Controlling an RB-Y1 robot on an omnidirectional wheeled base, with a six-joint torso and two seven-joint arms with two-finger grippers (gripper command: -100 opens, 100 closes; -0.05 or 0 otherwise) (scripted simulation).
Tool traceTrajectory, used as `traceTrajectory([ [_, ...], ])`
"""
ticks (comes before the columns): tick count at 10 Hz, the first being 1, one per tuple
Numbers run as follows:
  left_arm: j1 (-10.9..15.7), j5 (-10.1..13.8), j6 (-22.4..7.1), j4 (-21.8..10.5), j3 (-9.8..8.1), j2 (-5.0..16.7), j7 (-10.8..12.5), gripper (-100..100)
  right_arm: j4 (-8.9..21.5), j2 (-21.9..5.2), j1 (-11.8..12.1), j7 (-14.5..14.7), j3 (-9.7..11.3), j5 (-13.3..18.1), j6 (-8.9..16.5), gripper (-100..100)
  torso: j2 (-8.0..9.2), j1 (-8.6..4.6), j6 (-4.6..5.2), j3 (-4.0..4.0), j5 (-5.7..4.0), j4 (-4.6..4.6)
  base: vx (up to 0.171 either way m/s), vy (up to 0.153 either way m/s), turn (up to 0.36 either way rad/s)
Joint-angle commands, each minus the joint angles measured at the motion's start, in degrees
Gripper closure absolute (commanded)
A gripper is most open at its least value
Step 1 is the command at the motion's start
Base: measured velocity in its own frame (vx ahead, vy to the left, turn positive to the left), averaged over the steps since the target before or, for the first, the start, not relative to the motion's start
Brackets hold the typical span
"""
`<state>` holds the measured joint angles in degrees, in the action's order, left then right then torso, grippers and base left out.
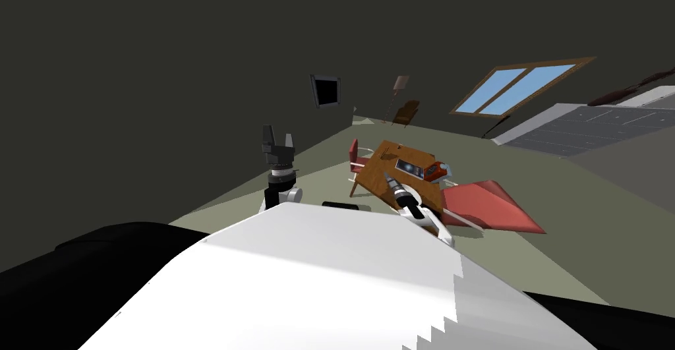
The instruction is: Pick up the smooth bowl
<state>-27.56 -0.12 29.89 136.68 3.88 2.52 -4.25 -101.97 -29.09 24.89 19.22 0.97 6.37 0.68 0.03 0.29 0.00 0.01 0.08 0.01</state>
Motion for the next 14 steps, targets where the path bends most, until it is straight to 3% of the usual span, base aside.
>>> traceTrajectory([
  [1,0.0,0.0,0.0,0.0,0.0,0.0,0.0,0,2.9,-2.3,0.4,2.9,0.5,1.0,2.4,-100,0.0,0.0,0.0,0.0,0.0,0.0,0.013,0.097,0.238],
  [2,0.0,0.0,0.0,0.0,0.0,0.0,0.0,0,3.6,-2.3,0.4,3.0,0.5,1.0,2.4,-100,-0.01,0.03,0.0,-0.01,0.01,0.0,0.019,0.069,0.054],
  [4,0.0,0.0,0.0,0.0,0.0,0.0,0.0,0,7.1,-5.5,0.5,6.1,1.4,2.5,5.0,-100,0.03,-0.09,0.01,0.02,-0.01,0.01,0.004,0.048,0.195],
  [6,0.0,0.0,0.0,0.0,-0.01,0.0,0.0,0,9.7,-7.1,0.7,7.9,2.0,3.3,5.9,-100,0.07,-0.19,0.05,0.04,-0.04,0.01,-0.005,0.022,0.117],
  [7,0.0,0.0,0.0,0.0,-0.01,0.0,0.0,0,9.7,-7.1,0.7,7.9,2.0,3.3,5.9,-100,0.12,-0.22,0.03,0.07,-0.05,0.02,-0.014,0.008,0.083],
  [9,0.0,0.0,0.0,0.0,-0.01,0.0,0.0,0,13.7,-10.1,1.2,11.0,3.4,5.0,7.4,-100,0.14,-0.29,0.02,0.08,-0.06,0.03,-0.029,0.003,0.233],
  [11,0.0,0.0,0.0,0.0,-0.01,0.0,0.0,0,13.7,-10.3,1.2,11.0,3.4,5.0,7.4,-100,0.2,-0.34,0.05,0.12,-0.08,0.05,-0.021,-0.008,0.031],
  [13,0.0,0.0,0.0,0.0,-0.01,0.0,0.0,0,17.2,-13.3,1.8,13.9,5.0,6.9,8.2,-100,0.16,-0.34,0.02,0.09,-0.07,0.04,-0.034,-0.011,0.243],
  [14,0.0,0.0,0.0,0.0,-0.01,0.0,0.0,0,17.4,-13.3,1.8,13.9,5.0,6.9,8.2,-100,0.24,-0.37,0.02,0.14,-0.07,0.05,-0.051,-0.021,0.099],
])
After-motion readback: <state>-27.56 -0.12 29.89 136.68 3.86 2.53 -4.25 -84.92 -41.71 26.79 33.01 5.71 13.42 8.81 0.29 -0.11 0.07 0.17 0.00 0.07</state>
